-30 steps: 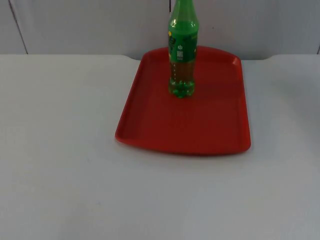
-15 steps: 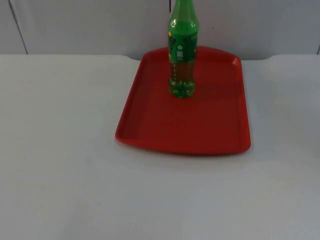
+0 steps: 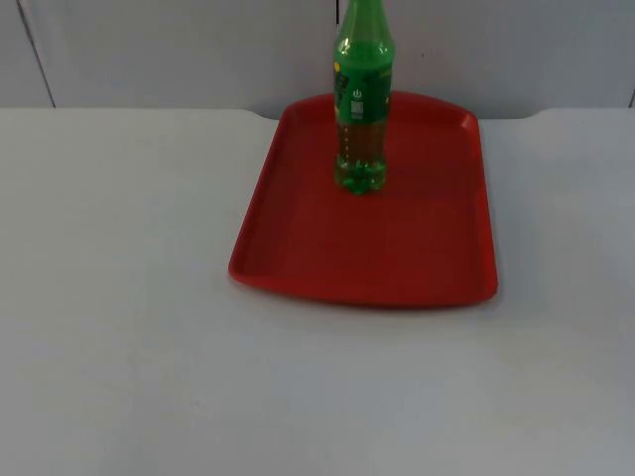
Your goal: Place the bottle upright on the tray.
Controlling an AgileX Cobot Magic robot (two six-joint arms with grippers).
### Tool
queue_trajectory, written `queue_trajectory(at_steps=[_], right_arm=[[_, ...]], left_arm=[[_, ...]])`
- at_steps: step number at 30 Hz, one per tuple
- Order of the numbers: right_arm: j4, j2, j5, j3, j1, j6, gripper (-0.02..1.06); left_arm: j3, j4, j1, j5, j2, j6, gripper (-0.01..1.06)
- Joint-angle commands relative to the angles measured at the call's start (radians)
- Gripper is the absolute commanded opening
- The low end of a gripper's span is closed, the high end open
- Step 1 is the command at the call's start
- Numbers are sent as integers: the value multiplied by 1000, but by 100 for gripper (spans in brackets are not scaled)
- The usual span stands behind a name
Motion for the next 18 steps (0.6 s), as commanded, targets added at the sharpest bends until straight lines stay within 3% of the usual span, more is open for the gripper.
queue_trajectory(at_steps=[1,3,6,12,15,18], right_arm=[[114,27,107,-3,7,-240,0],[114,61,110,-6,7,-318,0],[114,118,109,-6,7,-243,0],[114,296,287,-6,7,-334,0],[114,362,275,-6,7,-334,0],[114,400,171,-31,7,-328,0]], left_arm=[[4,-2,3,-1,-3,-6,105],[4,-2,3,-1,-3,-6,105],[4,-2,3,-1,-3,-6,105],[4,-2,3,-1,-3,-6,105],[4,-2,3,-1,-3,-6,105],[4,-2,3,-1,-3,-6,105]])
